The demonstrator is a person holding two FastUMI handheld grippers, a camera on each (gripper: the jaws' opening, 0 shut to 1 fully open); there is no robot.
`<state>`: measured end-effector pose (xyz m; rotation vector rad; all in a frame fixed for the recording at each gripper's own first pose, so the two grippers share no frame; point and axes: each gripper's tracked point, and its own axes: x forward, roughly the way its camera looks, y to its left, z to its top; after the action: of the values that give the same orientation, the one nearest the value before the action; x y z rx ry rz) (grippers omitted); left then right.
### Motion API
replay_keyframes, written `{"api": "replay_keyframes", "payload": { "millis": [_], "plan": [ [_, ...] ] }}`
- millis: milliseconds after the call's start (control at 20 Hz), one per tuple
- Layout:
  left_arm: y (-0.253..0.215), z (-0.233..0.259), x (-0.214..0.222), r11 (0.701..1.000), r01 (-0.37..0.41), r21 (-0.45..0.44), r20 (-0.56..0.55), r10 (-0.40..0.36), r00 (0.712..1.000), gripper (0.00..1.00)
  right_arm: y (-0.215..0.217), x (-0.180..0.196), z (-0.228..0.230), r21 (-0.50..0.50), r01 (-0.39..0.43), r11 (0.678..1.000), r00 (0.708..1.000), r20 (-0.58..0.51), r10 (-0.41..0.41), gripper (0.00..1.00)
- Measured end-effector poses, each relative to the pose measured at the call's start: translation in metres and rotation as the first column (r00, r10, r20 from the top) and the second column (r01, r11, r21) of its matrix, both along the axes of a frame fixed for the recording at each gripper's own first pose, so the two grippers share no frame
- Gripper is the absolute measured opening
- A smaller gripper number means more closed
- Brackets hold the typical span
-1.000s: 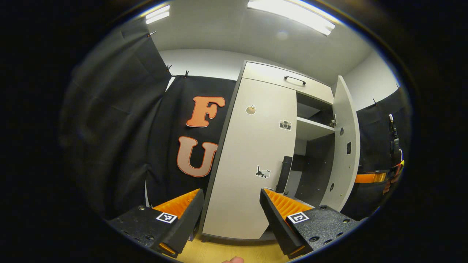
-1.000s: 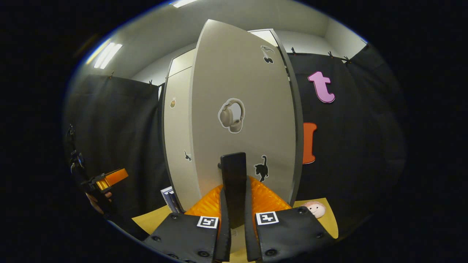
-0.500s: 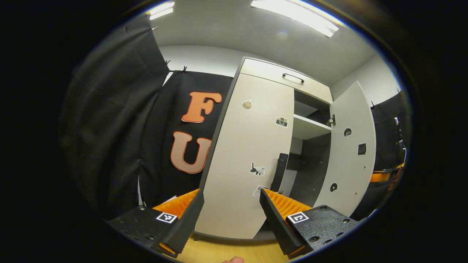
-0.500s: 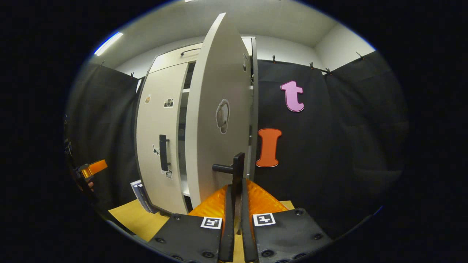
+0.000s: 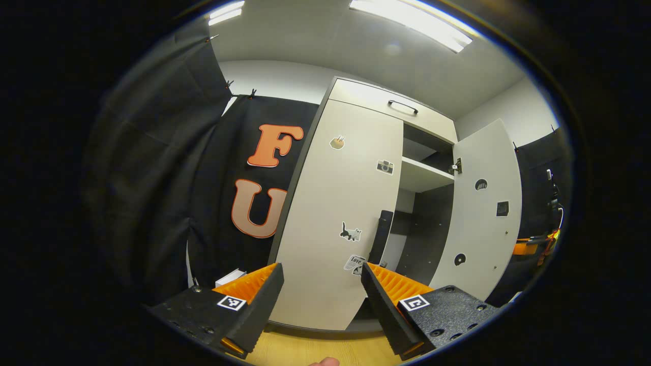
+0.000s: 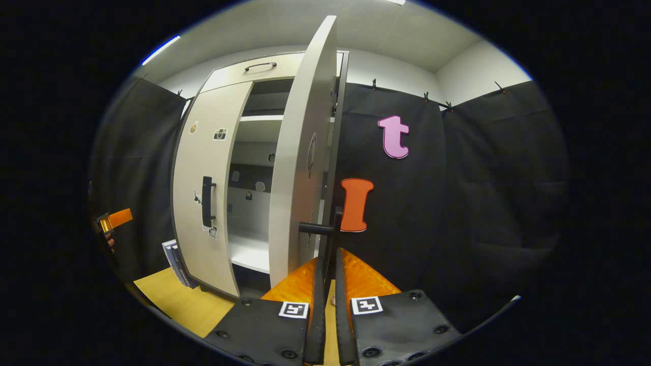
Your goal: Open the right door of the double-door shoe cabinet with the right hand, and open the left door with the left hand.
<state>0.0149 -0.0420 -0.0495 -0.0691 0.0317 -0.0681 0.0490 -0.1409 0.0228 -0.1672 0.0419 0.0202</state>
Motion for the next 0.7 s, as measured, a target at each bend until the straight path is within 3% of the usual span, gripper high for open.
{"api": "replay_keyframes", "payload": {
  "millis": [200, 550, 700],
  "plan": [
    [0.001, 0.003, -0.005, 1.000, -0.003, 0.003, 0.003, 0.003, 1.000, 0.94, -0.001, -0.010, -0.002, 0.003, 0.022, 1.000, 1.000, 0.012, -0.022, 0.18],
    [-0.001, 0.011, 0.001, 1.000, 0.007, 0.000, 0.006, -0.007, 1.000, 0.94, 0.005, -0.057, 0.021, 0.096, 0.056, 0.994, 0.997, 0.055, -0.061, 0.17],
    [-0.009, 0.018, 0.023, 1.000, 0.021, 0.020, 0.001, -0.021, 1.000, 0.94, 0.028, -0.081, 0.031, 0.144, 0.018, 0.989, 0.998, 0.061, -0.027, 0.17]
  ]
}}
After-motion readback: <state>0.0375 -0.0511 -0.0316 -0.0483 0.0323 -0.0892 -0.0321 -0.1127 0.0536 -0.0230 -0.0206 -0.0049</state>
